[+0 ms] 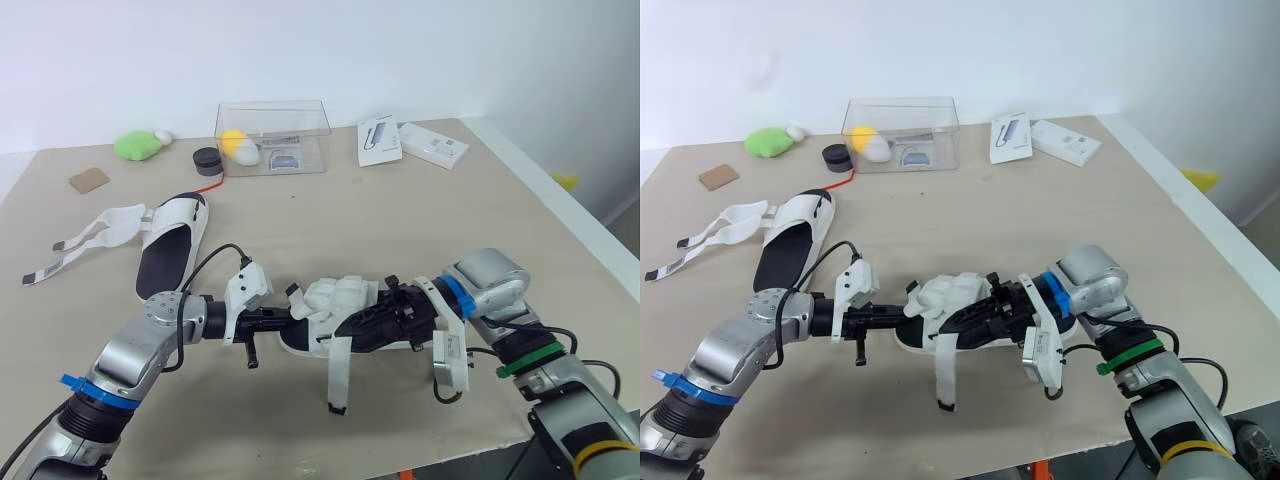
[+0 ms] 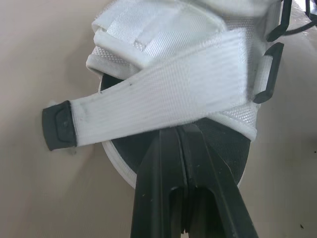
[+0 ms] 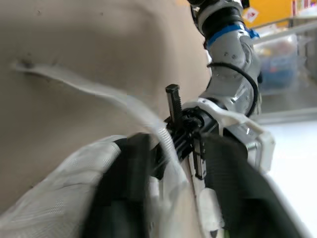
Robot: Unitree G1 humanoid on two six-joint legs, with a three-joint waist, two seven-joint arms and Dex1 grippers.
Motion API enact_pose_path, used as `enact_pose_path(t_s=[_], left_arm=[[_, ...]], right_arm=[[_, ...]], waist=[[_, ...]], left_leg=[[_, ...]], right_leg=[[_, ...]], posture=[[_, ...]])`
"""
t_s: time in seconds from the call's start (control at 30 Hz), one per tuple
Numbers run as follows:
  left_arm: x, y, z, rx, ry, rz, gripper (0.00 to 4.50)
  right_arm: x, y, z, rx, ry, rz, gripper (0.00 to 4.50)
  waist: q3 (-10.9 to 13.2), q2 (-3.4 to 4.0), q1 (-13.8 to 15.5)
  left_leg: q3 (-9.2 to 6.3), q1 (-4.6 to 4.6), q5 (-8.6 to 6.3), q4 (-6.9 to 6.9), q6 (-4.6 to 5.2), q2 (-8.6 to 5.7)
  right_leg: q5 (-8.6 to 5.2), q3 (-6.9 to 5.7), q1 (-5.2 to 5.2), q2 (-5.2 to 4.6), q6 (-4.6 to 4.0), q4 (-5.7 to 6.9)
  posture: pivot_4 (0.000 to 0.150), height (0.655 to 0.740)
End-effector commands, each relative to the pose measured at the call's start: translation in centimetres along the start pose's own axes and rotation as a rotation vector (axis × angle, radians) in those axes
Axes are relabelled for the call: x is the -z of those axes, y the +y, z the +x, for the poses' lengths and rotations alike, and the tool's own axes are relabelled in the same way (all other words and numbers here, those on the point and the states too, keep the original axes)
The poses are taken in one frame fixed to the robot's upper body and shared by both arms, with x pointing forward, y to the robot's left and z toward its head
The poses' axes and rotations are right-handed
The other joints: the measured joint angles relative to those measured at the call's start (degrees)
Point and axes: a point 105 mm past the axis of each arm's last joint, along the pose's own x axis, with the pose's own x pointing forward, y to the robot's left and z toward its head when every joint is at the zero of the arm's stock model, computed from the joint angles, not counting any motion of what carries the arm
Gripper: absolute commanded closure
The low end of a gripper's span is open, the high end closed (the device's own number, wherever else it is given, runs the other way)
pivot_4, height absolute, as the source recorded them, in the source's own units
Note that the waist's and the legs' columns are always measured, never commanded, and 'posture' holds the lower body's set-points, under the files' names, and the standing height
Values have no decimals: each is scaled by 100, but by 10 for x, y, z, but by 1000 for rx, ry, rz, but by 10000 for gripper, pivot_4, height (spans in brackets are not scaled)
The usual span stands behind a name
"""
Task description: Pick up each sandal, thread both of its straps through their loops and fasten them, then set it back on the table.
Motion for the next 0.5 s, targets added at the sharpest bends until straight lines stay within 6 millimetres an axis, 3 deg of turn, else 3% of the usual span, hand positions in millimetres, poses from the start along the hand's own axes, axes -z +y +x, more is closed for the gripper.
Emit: enact_pose_path(t_s=[0.03,0.1,0.13,0.2,0.33,0.5], left_arm=[[2,-2,0,-6,7,-6,45000],[2,-2,0,-6,6,-7,45000],[3,-2,0,-6,6,-9,45000],[3,-3,0,-4,5,-13,45000],[5,-5,0,1,5,-23,45000],[4,-6,1,8,6,-26,45000]], right_arm=[[-13,-4,-7,12,-19,37,9331],[-18,-2,-12,20,-12,114,1093],[-21,-3,-17,54,0,232,398],[-23,-9,-24,134,23,457,398],[-33,-15,-32,208,60,1221,398],[-39,-4,-23,242,81,1761,398]], waist=[[0,0,15],[0,0,38],[0,0,53],[0,0,78],[6,20,140],[-8,-14,153]], left_leg=[[-1,1,0,0,0,0],[-7,0,0,-1,0,-4],[-8,-2,-1,-1,0,-5],[-5,-3,-2,-3,3,-8],[0,-9,-2,0,4,-12],[-41,2,-2,7,4,-2]], right_leg=[[-1,-1,1,-1,0,0],[-4,-7,3,-9,-3,0],[-5,-9,4,-11,-4,0],[-6,-7,3,-17,-6,0],[-5,-6,-6,-27,-4,8],[-32,-38,14,-13,-12,2]], posture=[[1500,7400],[1500,7400],[1500,7400],[1500,7400],[1500,7400],[1500,7400]])
